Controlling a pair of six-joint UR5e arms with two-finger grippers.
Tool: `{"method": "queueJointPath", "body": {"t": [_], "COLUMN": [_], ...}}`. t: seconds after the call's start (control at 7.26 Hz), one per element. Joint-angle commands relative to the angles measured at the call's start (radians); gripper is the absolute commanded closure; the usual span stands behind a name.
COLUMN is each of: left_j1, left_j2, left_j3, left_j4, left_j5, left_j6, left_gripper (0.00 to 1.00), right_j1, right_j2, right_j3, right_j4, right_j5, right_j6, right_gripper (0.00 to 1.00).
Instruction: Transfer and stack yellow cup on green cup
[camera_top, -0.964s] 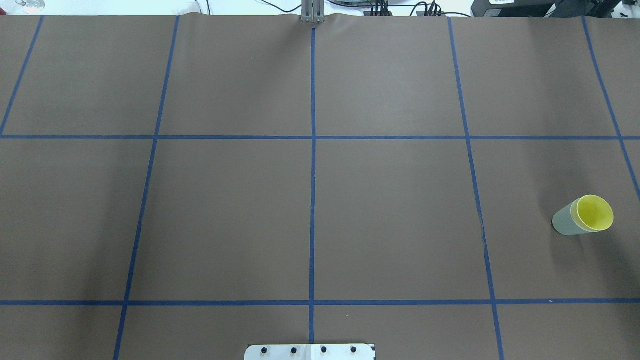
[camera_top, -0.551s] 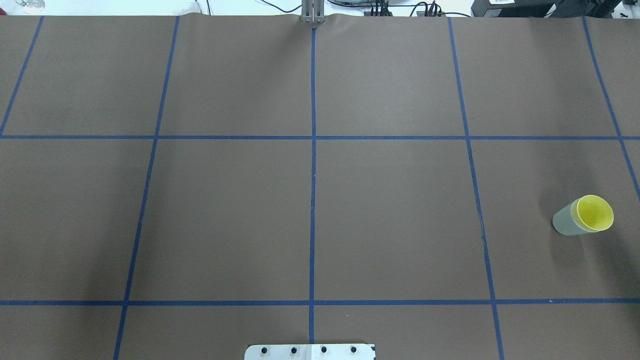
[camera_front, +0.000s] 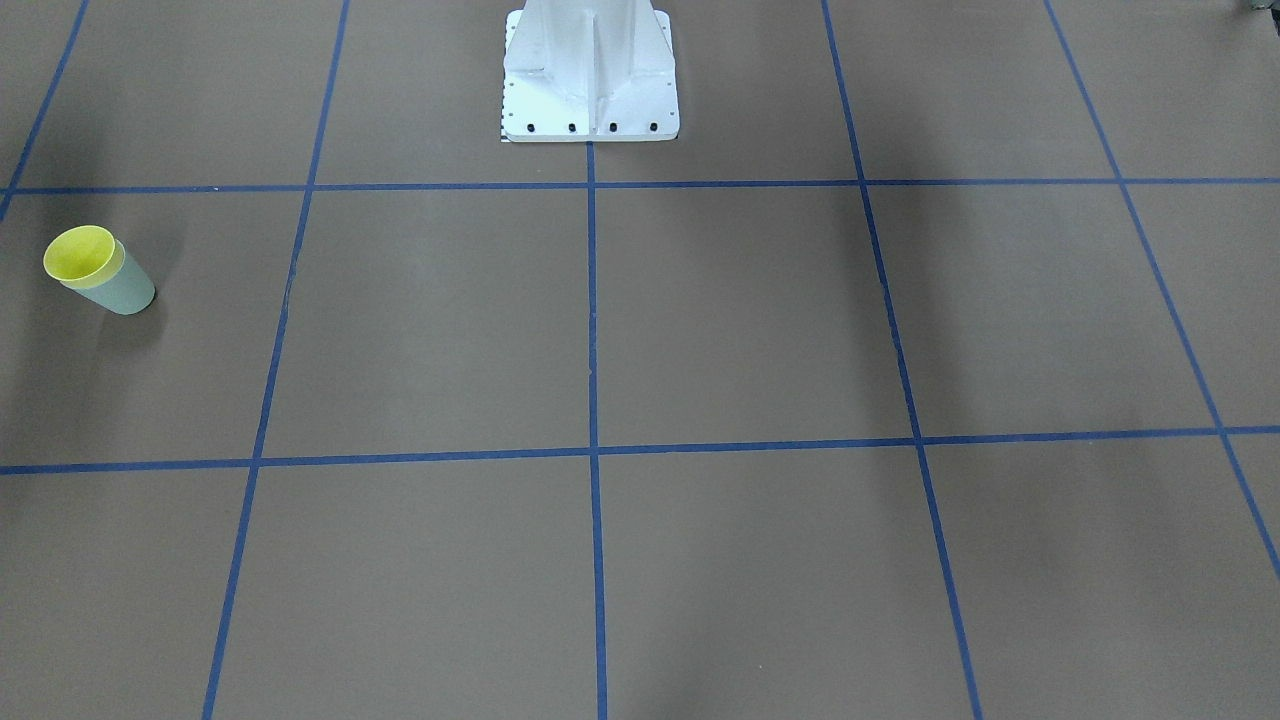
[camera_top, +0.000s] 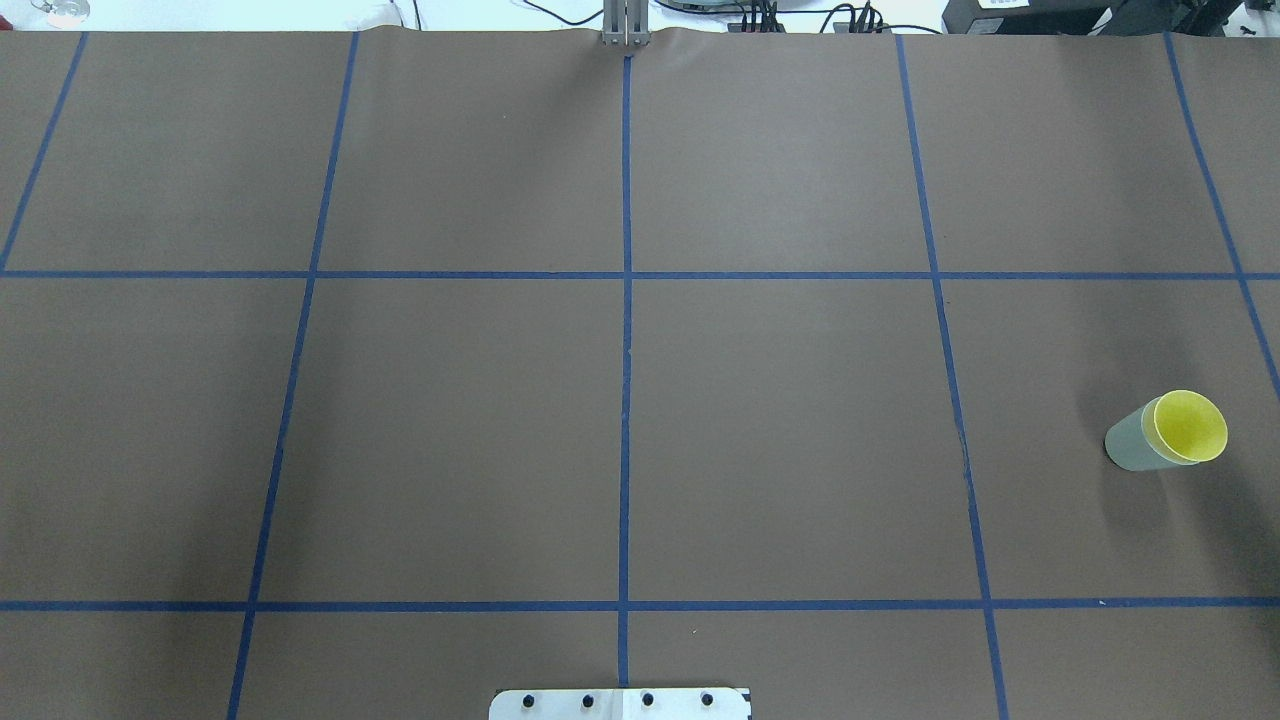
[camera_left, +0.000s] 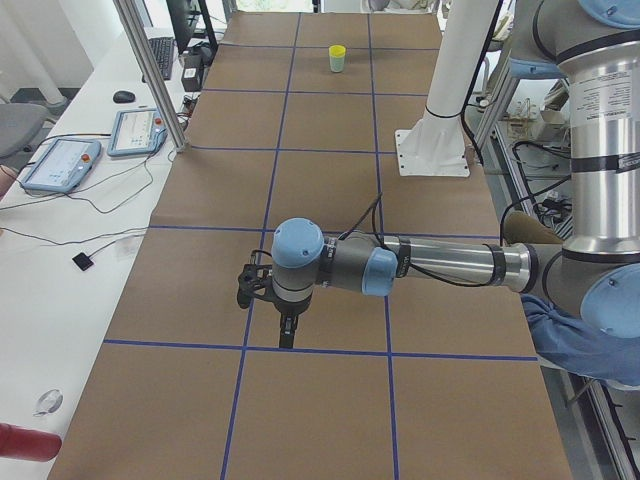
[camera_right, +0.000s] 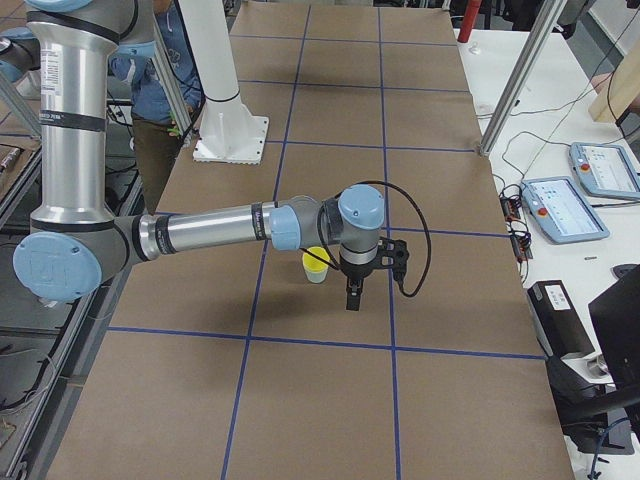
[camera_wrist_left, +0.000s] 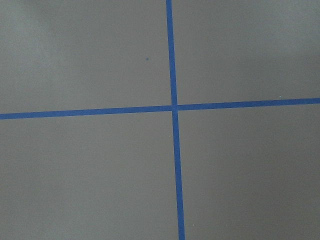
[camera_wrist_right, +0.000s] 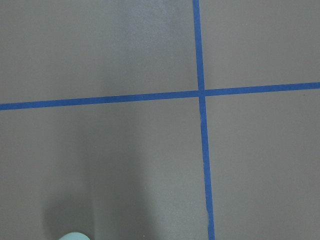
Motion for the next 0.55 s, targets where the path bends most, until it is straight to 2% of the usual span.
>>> {"method": "queueJointPath", "body": {"t": [0.0, 0.41], "left_j1": [0.001, 0.001], "left_j2": [0.004, 0.004], "left_j3": [0.011, 0.007], "left_j4": [-0.007, -0.005], "left_j5": [-0.005, 0.003], "left_j6": [-0.001, 0.004], "left_gripper": [0.00, 0.00], "right_j1": [-0.001, 0.003], "right_j2": [0.008, 0.007], "right_j3": [-0.003, 0.021], "right_j4": [-0.001, 0.002], "right_j5": [-0.008, -0.010], "right_j6": [0.000, 0.000], "right_gripper": [0.00, 0.00]}}
